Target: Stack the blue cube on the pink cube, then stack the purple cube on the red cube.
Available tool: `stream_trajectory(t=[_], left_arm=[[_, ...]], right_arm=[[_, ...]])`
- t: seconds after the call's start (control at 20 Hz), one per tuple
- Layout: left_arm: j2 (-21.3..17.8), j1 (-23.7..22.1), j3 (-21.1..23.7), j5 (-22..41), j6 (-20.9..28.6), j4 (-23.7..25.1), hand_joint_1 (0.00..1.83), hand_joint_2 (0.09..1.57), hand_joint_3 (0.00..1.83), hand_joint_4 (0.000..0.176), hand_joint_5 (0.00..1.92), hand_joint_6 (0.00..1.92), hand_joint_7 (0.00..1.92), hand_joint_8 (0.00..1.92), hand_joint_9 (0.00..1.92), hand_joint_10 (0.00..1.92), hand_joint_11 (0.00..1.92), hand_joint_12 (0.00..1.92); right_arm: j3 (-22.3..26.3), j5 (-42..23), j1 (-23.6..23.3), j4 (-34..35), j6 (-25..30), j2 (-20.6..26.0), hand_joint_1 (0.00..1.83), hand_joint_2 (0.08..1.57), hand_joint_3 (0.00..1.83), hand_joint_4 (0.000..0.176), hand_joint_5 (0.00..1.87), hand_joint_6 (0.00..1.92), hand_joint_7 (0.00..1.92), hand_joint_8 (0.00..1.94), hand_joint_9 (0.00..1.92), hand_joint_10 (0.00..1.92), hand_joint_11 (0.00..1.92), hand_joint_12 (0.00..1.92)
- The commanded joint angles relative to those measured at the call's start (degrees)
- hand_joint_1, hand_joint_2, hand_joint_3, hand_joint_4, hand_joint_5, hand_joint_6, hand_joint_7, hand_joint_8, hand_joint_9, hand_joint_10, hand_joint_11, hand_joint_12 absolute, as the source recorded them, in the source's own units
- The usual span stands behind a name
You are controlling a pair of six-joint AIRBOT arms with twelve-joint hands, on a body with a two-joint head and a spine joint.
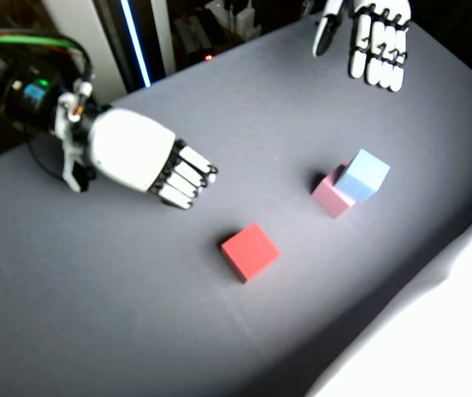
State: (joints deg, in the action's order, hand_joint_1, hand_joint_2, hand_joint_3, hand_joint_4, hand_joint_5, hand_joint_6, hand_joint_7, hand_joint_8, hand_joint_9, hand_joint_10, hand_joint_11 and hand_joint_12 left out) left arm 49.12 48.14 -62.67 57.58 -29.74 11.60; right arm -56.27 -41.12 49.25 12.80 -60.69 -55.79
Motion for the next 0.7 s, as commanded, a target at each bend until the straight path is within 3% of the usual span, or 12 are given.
stream_trajectory(t=[0.0,0.1,0.15,0.2,0.25,0.35,0.4,0.45,0.55,0.6,0.65], left_arm=[[-0.5,-0.2,0.1,6.7,0.1,-1.6,0.55,1.3,0.0,0.045,0.01,0.0,0.0,0.0,0.0,0.0,0.0,0.0],[-0.5,0.1,0.1,6.9,0.1,-1.7,0.55,1.31,0.0,0.049,0.02,0.0,0.0,0.0,0.0,0.0,0.01,0.0],[-0.5,0.3,0.1,7.1,0.1,-1.8,0.56,1.31,0.0,0.057,0.02,0.0,0.0,0.0,0.0,0.0,0.01,0.0],[-0.5,0.6,0.1,7.1,0.1,-1.8,0.54,1.3,0.0,0.056,0.0,0.0,0.0,0.0,0.0,0.0,0.01,0.0],[-0.5,0.7,0.1,7.1,0.1,-1.9,0.54,1.3,0.0,0.034,0.0,0.0,0.0,0.0,0.0,0.0,0.0,0.0],[-0.5,0.9,0.2,7.1,0.3,-1.9,0.54,1.3,0.0,0.036,0.0,0.0,0.0,0.0,0.0,0.0,0.01,0.0],[-0.5,1.0,0.2,7.1,0.3,-1.9,0.57,1.29,0.0,0.027,0.01,0.0,0.0,0.0,0.0,0.0,0.01,0.0],[-0.5,1.1,0.1,7.1,0.3,-1.9,0.58,1.29,0.0,0.008,0.02,0.01,0.0,0.0,0.0,0.0,0.01,0.0],[-0.5,1.2,0.1,6.8,0.3,-1.9,0.58,1.3,0.0,0.0,0.02,0.0,0.0,0.0,0.0,0.0,0.0,0.0],[-0.4,1.2,0.1,6.7,0.3,-1.9,0.59,1.3,0.0,0.0,0.02,0.01,0.0,0.0,0.0,0.0,0.01,0.01],[-0.2,1.2,-0.1,6.6,0.4,-1.9,0.62,1.3,0.0,0.0,0.03,0.01,0.0,0.0,0.0,0.0,0.04,0.02]], right_arm=[[-0.3,-3.9,-0.9,-0.4,-0.7,-0.1,1.32,1.3,0.0,0.0,0.53,1.37,0.65,1.56,0.74,1.72,0.66,1.91],[-0.6,-4.1,-2.6,-0.8,-1.3,-0.1,1.32,1.28,0.0,0.0,0.53,1.42,0.67,1.48,0.77,1.65,0.6,1.89],[-0.8,-4.2,-3.5,-1.2,-1.5,0.0,1.13,1.28,0.0,0.0,0.65,1.43,0.92,1.78,1.1,1.87,1.09,1.91],[-0.8,-4.6,-4.8,-1.6,-2.0,0.3,1.09,1.28,0.0,0.0,0.68,1.43,1.04,1.91,1.26,1.91,1.27,1.92],[-0.8,-5.0,-5.6,-1.7,-2.4,0.6,1.19,1.27,0.0,0.0,0.61,1.35,0.82,1.52,0.82,1.55,0.76,1.83],[-0.9,-5.5,-7.5,-1.7,-3.4,1.3,1.19,1.27,0.0,0.0,0.59,1.38,0.83,1.48,0.83,1.46,0.73,1.79],[-1.2,-5.6,-8.7,-1.7,-3.9,1.5,1.17,1.27,0.0,0.0,0.61,1.43,0.82,1.41,0.84,1.33,0.78,1.69],[-1.7,-5.6,-10.1,-1.7,-4.2,1.5,1.16,1.27,0.0,0.0,0.6,1.46,0.82,1.39,0.88,1.25,0.82,1.65],[-2.8,-5.6,-12.5,-1.7,-4.5,1.5,1.18,1.26,0.0,0.0,0.61,1.43,0.85,1.36,0.91,1.19,0.82,1.6],[-3.7,-5.3,-14.0,-1.1,-4.9,1.4,1.2,1.25,0.0,0.0,0.62,1.38,0.87,1.36,0.93,1.19,0.82,1.62],[-4.3,-5.1,-15.1,-0.3,-5.6,1.2,1.09,1.29,0.0,0.0,0.63,1.47,1.01,1.68,1.2,1.7,1.2,1.86]])
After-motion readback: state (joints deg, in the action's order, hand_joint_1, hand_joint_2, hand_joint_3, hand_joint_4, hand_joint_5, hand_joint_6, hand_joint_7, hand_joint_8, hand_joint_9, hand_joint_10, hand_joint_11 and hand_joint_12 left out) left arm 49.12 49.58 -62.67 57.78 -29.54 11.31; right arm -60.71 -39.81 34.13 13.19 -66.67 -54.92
